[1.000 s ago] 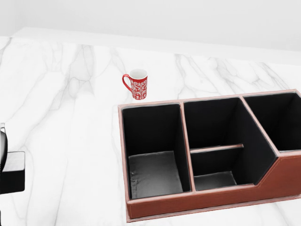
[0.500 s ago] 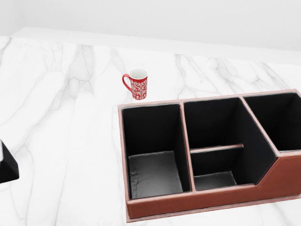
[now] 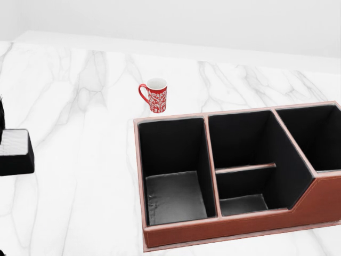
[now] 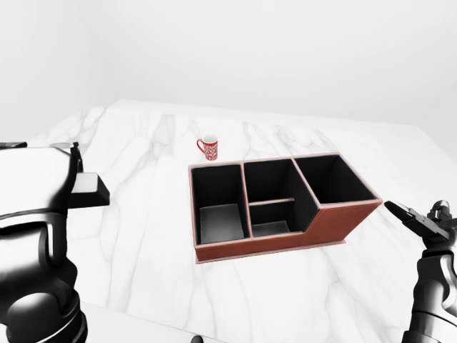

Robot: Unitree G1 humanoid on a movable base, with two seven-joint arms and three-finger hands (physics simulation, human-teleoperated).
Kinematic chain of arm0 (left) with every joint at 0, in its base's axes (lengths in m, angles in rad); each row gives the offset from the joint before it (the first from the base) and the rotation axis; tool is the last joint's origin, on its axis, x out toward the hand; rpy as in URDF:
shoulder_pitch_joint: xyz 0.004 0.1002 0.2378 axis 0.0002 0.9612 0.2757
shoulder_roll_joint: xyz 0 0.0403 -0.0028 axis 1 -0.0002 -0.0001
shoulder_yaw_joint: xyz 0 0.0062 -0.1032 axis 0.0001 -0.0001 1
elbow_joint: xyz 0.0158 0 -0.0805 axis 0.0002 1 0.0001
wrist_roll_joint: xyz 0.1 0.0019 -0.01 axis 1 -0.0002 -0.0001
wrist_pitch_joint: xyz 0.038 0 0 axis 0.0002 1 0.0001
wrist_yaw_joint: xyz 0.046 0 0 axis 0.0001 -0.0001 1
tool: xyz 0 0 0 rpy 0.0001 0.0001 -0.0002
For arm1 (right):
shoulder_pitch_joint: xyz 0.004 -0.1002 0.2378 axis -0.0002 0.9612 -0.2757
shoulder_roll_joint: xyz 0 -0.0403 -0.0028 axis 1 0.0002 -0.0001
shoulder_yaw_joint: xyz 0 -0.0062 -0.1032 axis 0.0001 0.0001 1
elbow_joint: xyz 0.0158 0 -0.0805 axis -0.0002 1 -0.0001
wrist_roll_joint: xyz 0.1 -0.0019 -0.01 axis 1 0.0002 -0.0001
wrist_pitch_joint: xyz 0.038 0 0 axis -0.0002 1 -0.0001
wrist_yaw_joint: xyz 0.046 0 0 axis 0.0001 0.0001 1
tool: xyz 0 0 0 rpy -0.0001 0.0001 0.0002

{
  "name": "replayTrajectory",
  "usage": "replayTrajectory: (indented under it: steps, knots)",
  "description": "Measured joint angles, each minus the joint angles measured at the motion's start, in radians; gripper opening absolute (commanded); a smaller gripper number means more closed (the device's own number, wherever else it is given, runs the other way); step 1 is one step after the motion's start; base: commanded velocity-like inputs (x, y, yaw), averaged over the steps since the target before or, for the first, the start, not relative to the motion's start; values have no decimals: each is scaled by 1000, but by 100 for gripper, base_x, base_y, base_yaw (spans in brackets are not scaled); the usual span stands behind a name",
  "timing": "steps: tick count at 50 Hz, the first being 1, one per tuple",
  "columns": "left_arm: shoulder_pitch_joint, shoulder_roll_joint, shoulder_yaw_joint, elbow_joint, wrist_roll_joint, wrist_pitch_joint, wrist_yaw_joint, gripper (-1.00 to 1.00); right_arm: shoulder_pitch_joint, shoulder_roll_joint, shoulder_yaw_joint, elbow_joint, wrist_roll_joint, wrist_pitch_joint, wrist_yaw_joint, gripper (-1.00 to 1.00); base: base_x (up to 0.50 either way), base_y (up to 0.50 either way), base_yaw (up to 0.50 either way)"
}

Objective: Pick up the book and place it in the left compartment of the caddy.

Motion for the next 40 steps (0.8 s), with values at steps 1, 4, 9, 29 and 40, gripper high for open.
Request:
replayTrajectory:
  steps: [1,4,9,29,40]
  knots:
    - [-5,9,-13,13,0,0,0,-100,0,0,0,-1,1,1,0,100,0,0,0]
    - [-21,37,-60,57,0,0,0,-100,0,-1,-1,-1,2,2,-1,100,0,0,0]
    - [-50,79,-140,130,-1,0,0,-100,1,-1,-2,-4,4,6,-1,100,0,0,0]
    - [-171,175,-370,299,-6,0,0,-100,1,0,3,-1,1,3,-1,100,0,0,0]
    - [-213,216,-392,294,-7,0,0,-100,2,2,1,-6,-4,7,0,100,0,0,0]
